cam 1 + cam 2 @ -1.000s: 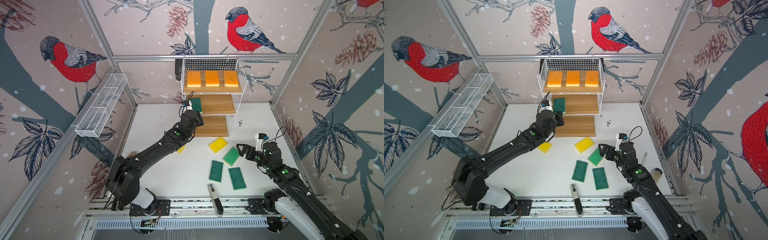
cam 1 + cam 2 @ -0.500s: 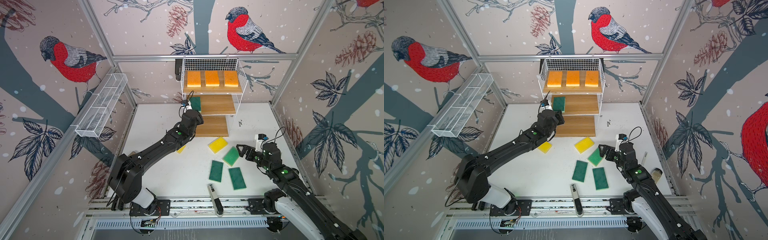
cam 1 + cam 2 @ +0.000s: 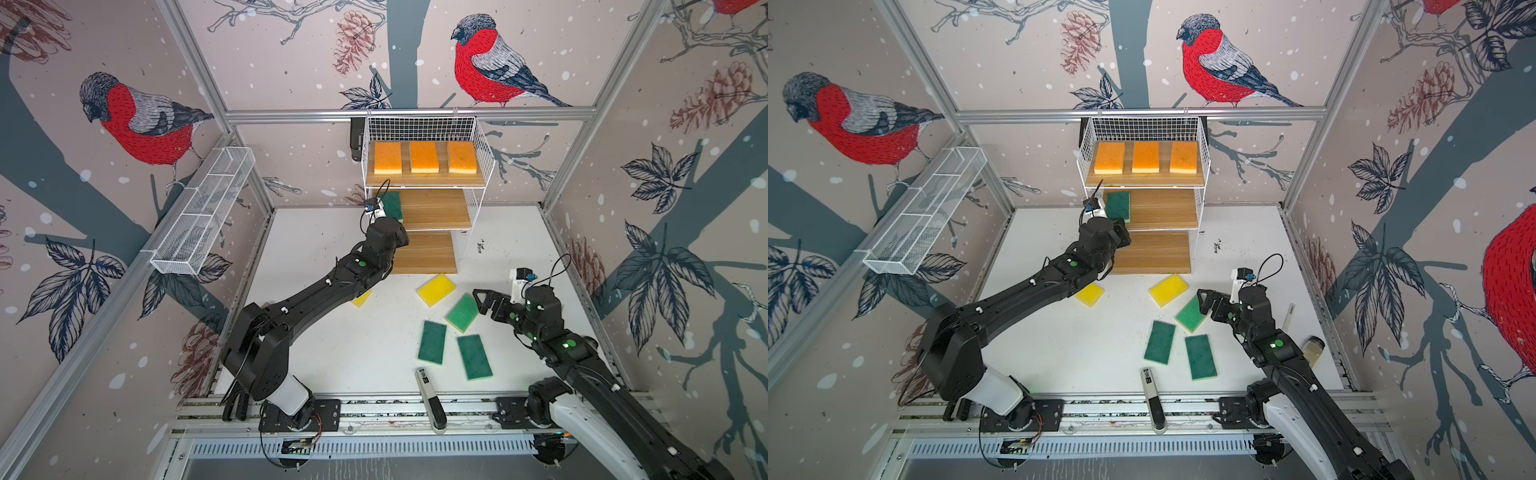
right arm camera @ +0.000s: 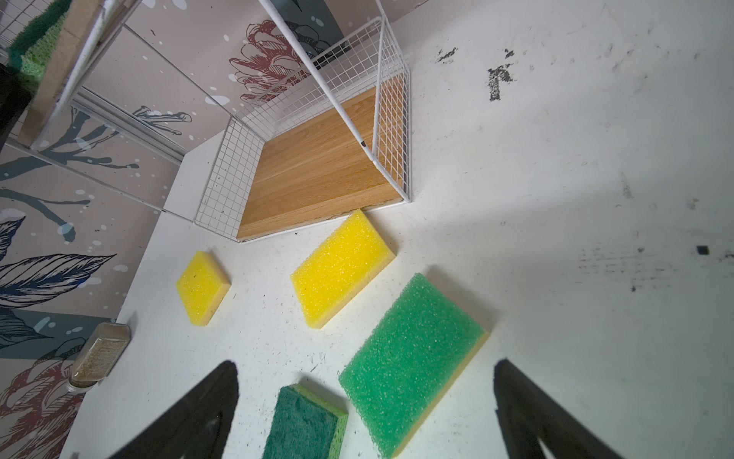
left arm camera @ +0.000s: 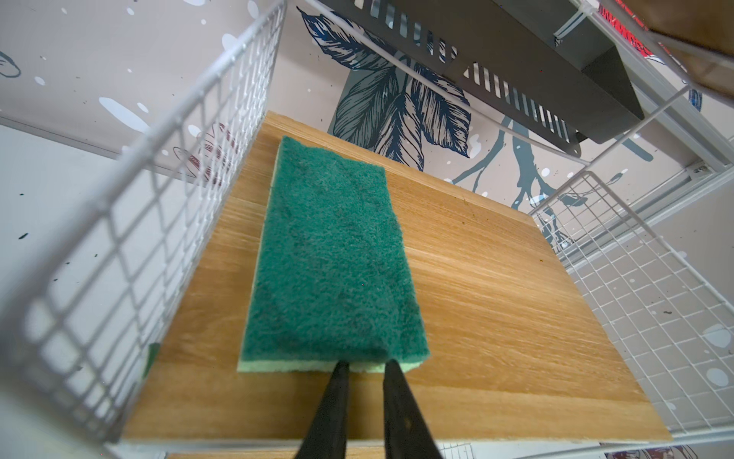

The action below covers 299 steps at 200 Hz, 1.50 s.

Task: Place and organize the cleaning sponges onto the shelf
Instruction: 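Open the left gripper and draw it back from the middle shelf, then move the right gripper over the bright green foam sponge while the left gripper withdraws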

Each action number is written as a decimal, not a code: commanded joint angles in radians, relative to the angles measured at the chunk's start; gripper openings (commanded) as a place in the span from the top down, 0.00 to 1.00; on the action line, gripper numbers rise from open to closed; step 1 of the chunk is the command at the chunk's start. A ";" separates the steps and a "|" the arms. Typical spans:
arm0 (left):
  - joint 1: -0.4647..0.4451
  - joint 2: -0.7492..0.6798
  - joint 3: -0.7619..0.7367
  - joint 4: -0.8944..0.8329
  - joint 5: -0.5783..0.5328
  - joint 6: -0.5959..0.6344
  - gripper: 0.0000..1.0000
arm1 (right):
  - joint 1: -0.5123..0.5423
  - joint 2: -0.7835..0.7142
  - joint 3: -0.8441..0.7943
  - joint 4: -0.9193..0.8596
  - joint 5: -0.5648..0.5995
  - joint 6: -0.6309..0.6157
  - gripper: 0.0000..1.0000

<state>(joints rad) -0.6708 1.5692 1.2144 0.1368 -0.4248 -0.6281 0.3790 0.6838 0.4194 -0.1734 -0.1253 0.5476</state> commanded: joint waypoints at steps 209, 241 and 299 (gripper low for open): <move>0.000 -0.073 -0.001 -0.042 -0.011 0.028 0.74 | 0.006 0.016 0.002 -0.026 0.046 0.027 0.00; -0.003 -0.151 -0.053 -0.038 0.018 0.032 0.71 | 0.032 0.016 0.002 -0.044 0.095 0.077 0.00; -0.039 -0.269 -0.122 -0.163 0.010 0.033 0.64 | 0.177 0.054 0.023 -0.081 0.267 0.204 0.00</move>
<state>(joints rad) -0.6937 1.3323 1.1069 0.0422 -0.4183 -0.6018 0.5064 0.7208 0.4294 -0.2317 0.0303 0.6682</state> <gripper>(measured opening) 0.336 0.997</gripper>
